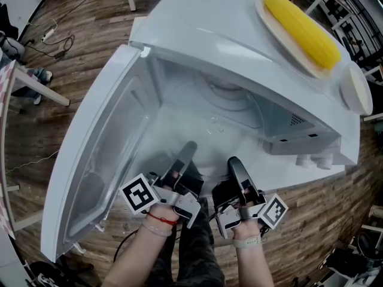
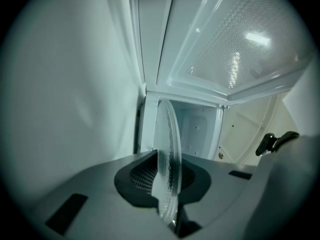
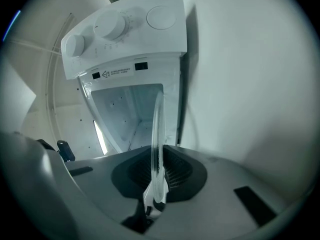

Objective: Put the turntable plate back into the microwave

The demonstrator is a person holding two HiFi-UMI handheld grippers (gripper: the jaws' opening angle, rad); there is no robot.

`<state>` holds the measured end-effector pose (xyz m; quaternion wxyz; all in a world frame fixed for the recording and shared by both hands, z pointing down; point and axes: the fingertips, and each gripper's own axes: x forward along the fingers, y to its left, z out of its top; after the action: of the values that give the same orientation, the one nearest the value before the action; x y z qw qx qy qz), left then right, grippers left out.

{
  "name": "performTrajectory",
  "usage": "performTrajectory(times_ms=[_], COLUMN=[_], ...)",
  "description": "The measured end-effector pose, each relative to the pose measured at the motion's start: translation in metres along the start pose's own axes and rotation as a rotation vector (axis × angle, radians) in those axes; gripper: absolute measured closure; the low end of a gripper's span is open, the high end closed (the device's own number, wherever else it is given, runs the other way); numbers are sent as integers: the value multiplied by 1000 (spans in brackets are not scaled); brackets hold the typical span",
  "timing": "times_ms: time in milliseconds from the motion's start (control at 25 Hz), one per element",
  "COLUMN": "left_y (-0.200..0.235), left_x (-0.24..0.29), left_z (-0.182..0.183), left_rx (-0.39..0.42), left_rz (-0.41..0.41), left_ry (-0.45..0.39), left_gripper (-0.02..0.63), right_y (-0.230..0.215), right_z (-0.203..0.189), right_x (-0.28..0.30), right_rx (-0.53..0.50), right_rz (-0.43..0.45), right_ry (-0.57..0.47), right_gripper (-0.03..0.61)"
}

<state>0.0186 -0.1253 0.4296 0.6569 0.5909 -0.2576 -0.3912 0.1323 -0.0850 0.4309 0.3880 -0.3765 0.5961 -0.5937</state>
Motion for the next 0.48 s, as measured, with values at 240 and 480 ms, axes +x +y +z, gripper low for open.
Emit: performTrajectory(times_ms=[240, 480], left_y=[0, -5], left_x=[-2, -2], left_z=[2, 5], left_rx=[15, 13], left_rz=[-3, -5], left_ry=[-15, -27], left_gripper=[574, 574], right_y=[0, 7], right_z=[-1, -1], right_x=[2, 7], right_rx=[-20, -23], right_rz=[4, 22], right_ry=[16, 23], right_gripper=[537, 532])
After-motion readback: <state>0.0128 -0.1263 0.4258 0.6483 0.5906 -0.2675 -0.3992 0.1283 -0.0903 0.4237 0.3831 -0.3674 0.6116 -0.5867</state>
